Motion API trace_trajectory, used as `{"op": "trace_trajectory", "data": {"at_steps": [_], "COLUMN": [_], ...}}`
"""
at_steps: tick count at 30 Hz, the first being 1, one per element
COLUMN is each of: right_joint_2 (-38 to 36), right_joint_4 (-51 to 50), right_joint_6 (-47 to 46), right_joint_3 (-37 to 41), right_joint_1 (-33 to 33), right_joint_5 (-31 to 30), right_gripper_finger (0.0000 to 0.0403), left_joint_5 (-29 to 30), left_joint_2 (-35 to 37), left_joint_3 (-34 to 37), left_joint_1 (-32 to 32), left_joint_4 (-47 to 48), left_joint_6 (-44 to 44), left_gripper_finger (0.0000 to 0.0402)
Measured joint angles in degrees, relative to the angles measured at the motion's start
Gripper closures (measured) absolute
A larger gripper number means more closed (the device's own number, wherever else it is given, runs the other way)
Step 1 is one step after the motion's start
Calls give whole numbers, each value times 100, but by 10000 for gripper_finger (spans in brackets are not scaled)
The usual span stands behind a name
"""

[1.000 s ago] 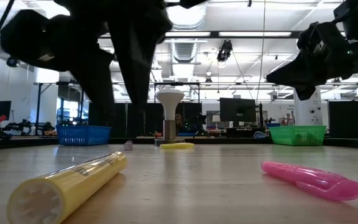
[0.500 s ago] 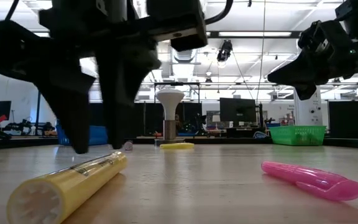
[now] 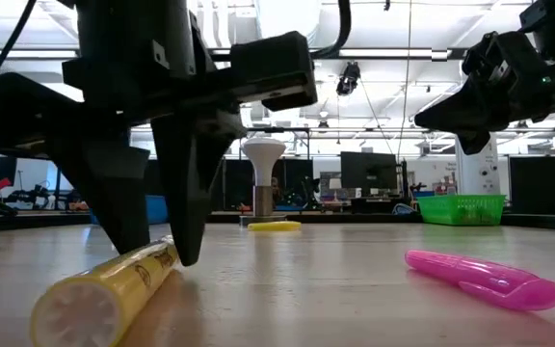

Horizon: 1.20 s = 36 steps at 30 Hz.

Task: Pick & Place Markers
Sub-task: Put the yellow highlighter pen into the green bin

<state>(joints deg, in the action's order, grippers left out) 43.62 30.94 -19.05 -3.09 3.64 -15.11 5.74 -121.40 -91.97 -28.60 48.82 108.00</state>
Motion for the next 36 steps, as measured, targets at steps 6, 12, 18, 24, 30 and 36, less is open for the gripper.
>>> {"op": "trace_trajectory", "data": {"at_steps": [6,12,18,24,30,36], "right_joint_2": [9,45,265,760,1504,2087], "right_joint_4": [-23,-12,-14,-25,107,1102], "right_joint_6": [-13,-103,-458,-1197,-1892,-1935], "right_joint_3": [2,57,142,191,195,81], "right_joint_1": [13,68,152,445,885,1003], "right_joint_5": [2,6,7,-214,-929,-1001], "right_gripper_finger": [385,385,385,385,385,367], "left_joint_5": [-33,-50,500,1685,902,-707], "left_joint_2": [32,214,776,1411,1956,1883], "left_joint_3": [49,42,43,416,2031,3565], "left_joint_1": [0,0,127,548,1272,2043], "left_joint_4": [16,230,836,-240,-4919,-8990], "left_joint_6": [-106,-464,-1137,-3235,-6060,-7408], "left_gripper_finger": [309,353,348,353,352,351]}}
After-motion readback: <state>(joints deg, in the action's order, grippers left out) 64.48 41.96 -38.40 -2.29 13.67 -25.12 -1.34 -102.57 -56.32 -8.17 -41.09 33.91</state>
